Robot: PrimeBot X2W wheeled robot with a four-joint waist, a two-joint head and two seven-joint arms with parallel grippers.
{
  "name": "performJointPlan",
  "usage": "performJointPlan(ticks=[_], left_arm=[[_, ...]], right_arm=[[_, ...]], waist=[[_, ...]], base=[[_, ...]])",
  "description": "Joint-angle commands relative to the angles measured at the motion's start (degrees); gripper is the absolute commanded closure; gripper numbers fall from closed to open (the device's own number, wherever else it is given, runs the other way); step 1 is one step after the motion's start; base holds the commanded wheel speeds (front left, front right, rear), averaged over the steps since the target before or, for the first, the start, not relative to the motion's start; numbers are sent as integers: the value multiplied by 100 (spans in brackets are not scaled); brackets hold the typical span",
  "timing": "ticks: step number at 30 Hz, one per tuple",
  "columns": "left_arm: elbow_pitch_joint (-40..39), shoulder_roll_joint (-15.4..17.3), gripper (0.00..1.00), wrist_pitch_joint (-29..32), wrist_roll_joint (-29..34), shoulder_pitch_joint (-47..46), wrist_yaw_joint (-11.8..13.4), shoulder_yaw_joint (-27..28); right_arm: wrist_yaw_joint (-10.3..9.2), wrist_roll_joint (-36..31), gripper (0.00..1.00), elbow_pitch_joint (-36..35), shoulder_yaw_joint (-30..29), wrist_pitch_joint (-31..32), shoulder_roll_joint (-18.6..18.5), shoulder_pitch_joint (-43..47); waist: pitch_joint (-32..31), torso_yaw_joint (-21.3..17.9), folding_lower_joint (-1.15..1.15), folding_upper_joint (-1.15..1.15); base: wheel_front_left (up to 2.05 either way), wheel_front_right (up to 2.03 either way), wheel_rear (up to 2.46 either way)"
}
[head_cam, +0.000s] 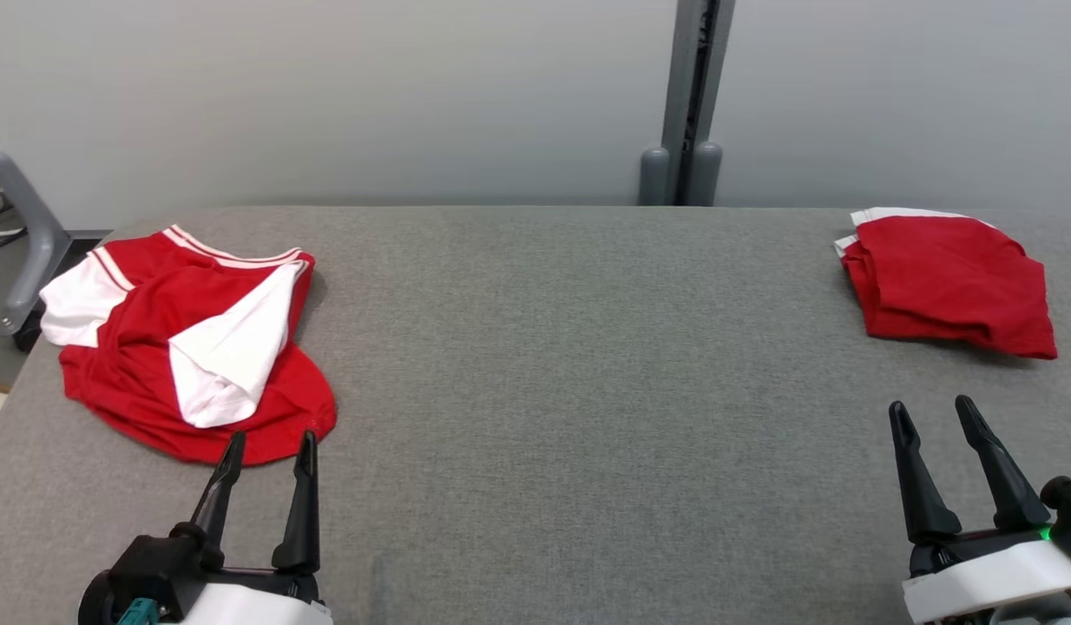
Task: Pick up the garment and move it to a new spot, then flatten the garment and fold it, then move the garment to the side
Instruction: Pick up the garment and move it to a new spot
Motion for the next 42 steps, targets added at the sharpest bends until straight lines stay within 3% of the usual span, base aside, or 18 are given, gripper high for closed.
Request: performJointPlan(ticks=[1, 25, 33, 42], left_arm=[[5, 15, 0, -7, 5, -115, -8, 72], [144, 70, 0, -7, 44, -7, -76, 191], [183, 114, 0, -7, 5, 28, -92, 189], [83, 179, 0, 160, -30, -43, -31, 172]], right_arm=[[0, 33, 0, 21, 0, -21, -35, 47], [-1, 115, 0, 266, 451, -21, -39, -79], [0, 158, 0, 325, 631, -21, -65, -138], [-1, 214, 0, 405, 786, -21, -89, -217]], waist=[[-18, 202, 0, 0], [-113, 2003, 0, 0], [-130, 2160, 0, 0], [-142, 2044, 0, 0]], base=[[0, 0, 0], [0, 0, 0], [0, 0, 0], [0, 0, 0]])
